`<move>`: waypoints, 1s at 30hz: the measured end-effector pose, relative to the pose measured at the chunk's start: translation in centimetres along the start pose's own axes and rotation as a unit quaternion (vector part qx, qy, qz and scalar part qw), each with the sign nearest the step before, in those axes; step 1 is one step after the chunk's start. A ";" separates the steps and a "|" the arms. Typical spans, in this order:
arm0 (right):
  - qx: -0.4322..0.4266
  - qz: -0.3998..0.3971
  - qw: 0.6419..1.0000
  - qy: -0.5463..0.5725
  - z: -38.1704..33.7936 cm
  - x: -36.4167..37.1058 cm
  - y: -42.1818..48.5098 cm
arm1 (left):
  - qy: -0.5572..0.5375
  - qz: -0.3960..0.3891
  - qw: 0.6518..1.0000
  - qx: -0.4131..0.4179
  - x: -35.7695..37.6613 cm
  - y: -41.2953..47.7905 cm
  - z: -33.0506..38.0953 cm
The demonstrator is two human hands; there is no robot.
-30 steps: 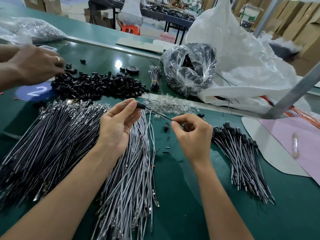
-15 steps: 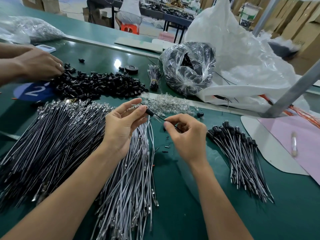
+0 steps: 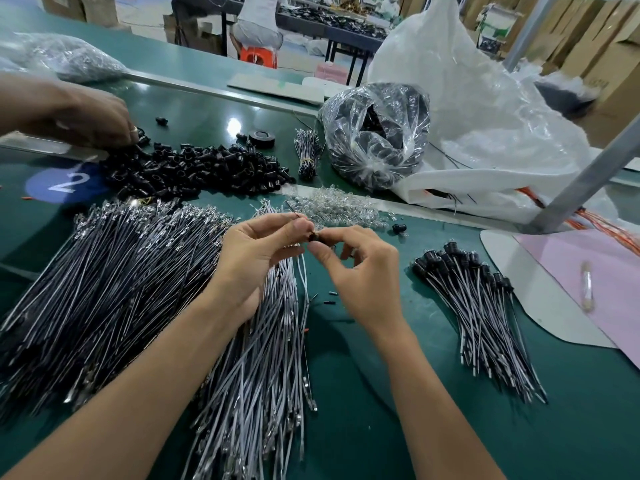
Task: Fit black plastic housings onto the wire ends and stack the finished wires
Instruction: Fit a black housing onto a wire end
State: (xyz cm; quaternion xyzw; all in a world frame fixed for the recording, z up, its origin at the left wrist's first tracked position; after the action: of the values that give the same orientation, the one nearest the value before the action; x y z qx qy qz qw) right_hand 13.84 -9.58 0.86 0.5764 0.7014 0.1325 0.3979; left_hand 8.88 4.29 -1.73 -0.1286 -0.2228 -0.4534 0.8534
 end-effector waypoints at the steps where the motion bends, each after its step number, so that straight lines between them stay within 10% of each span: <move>1: 0.000 0.004 1.000 -0.016 0.1 -0.2 0.0 | -0.023 0.012 1.000 0.003 -0.3 0.1 0.4; 8: 0.053 -0.047 0.995 -0.064 2.0 -0.7 0.6 | -0.130 0.179 0.974 0.039 -3.3 0.5 1.5; 13: 0.208 -0.006 0.969 0.133 2.9 -1.3 0.5 | -0.149 0.156 0.976 0.014 -2.6 0.5 0.9; 21: 0.305 0.080 0.746 0.586 2.6 -2.2 1.2 | 0.043 -0.127 0.989 -0.058 0.2 0.1 -0.3; 30: 0.299 -0.079 0.861 0.403 1.4 0.8 -0.4 | 0.146 -0.130 0.981 -0.002 1.4 -0.7 -0.5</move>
State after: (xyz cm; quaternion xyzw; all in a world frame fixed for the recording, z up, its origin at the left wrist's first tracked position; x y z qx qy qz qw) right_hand 14.50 -9.34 -0.63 0.5066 0.8497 0.1050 -0.1021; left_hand 9.07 2.67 -1.42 -0.0326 -0.1098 -0.5748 0.8102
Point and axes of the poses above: each hand's wrist, its own y-axis towards the middle knuckle, its own x-axis out of the palm, z = x × y, the point moved 5 cm from there along y, towards the middle knuckle, and after that the axes turned 7 degrees about z, right-handed, at the moved point
